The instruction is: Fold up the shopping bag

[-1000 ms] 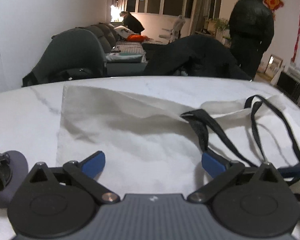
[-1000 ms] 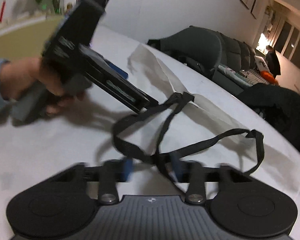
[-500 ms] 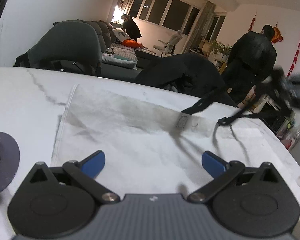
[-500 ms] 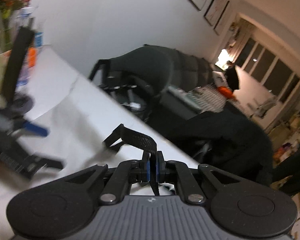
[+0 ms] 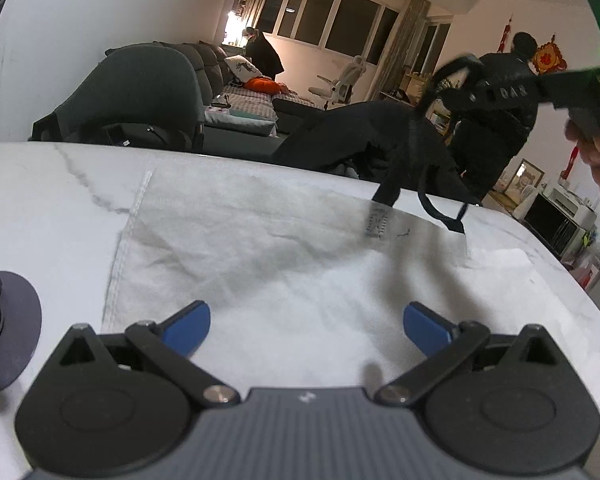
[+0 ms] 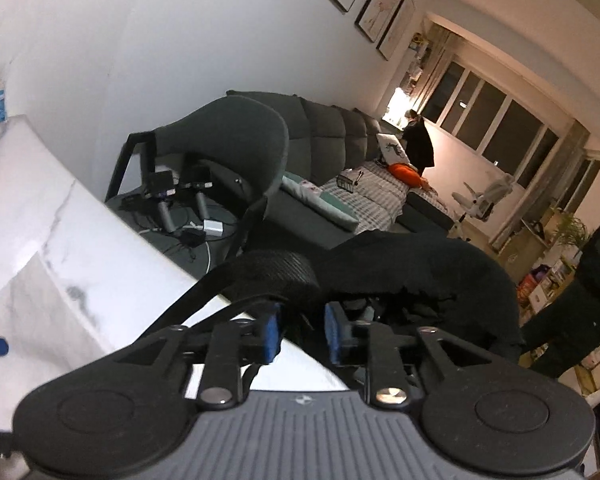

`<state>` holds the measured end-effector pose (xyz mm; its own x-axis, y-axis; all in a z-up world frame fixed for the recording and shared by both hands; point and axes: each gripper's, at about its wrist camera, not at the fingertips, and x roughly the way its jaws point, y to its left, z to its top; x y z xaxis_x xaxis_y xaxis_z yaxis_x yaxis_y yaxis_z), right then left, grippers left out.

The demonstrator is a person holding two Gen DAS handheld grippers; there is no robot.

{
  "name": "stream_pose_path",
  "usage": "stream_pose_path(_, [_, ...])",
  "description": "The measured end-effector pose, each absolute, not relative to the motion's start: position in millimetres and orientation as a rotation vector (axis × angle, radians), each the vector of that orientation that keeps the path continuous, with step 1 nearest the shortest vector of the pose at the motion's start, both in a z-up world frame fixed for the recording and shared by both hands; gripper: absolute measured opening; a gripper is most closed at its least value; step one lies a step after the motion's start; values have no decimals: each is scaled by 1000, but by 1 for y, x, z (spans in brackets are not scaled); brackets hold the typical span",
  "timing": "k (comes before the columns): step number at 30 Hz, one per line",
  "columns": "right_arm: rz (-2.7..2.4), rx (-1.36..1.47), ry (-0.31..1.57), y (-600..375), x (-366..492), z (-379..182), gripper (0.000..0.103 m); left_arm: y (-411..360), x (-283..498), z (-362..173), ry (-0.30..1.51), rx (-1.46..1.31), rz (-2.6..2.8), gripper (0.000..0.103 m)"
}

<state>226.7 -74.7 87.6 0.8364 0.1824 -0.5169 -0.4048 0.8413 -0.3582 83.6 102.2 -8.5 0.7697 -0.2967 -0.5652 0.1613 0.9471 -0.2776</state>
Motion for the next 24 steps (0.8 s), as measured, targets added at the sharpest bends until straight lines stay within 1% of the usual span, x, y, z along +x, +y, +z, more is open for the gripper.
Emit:
stream_pose_path(4, [316,-438,483,-78,232,95,33,100,84,-9,646,-222,-251,103])
stream_pose_path(12, [300,-410,480,-89,234,106,44,99,86,-9,646,-222,-252,103])
stream_pose_path(14, [301,-390,474,-91,234,109,49,99,85,-9,645,-224,-252,103])
stream_pose_path(19, [323,-350,479,-94,235,112,54,99,86,-9,645,-225,-252,103])
stream_pose_path(24, [371,-283,510,-97,236,110,55,99,86,-9,646,-223,-251,103])
